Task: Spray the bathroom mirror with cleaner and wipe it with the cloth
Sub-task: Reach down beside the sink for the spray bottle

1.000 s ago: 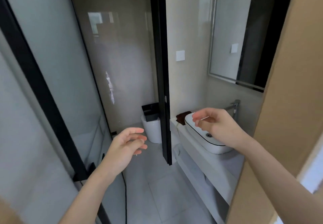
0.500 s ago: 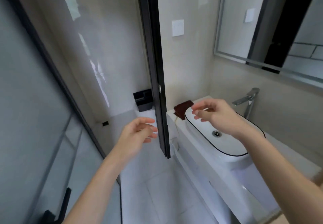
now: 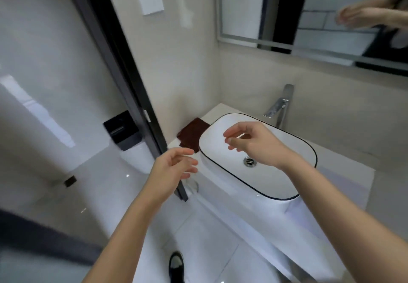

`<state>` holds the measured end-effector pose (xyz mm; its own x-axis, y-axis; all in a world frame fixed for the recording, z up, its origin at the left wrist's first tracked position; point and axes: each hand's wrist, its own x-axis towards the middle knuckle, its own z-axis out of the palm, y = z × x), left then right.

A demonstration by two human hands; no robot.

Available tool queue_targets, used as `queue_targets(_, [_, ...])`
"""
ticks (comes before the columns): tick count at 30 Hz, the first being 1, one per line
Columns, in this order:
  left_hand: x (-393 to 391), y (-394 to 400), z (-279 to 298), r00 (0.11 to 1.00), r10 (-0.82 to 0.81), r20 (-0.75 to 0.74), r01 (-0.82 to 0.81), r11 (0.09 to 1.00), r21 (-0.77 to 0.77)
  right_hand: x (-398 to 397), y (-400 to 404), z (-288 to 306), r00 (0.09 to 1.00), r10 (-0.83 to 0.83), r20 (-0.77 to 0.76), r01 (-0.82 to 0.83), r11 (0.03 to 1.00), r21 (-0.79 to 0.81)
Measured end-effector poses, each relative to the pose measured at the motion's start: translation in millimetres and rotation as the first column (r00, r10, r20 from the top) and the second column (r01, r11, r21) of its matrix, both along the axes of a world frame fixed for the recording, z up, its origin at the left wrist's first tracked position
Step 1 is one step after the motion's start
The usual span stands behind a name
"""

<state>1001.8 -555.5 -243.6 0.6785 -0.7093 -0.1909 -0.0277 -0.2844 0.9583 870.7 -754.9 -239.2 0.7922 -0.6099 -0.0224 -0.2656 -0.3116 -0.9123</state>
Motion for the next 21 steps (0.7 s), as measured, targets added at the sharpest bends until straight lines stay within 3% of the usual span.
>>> queue_targets(5, [78, -56, -36, 0.97, -0.239, -0.033, 0.242, 0.965, 0.106, 47, -12, -39, 0.975, -0.211, -0.073, 0.216, 0.973, 0.084])
queue_targets(9, [132, -87, -51, 0.93, -0.358, -0.088, 0.368, 0.916, 0.158, 64, -10, -63, 0.899, -0.425, -0.107, 0.437, 0.888, 0.141])
queue_targets(17, [155, -108, -101, 0.809, -0.535, -0.243, 0.585, 0.774, 0.244, 10, 42, -114, 0.641, -0.714, -0.282, 0.766, 0.622, 0.164])
queue_targets(21, [131, -90, -138, 0.749, -0.597, -0.289, 0.662, 0.654, 0.367, -42, 85, -154, 0.495, -0.795, -0.35, 0.865, 0.414, 0.282])
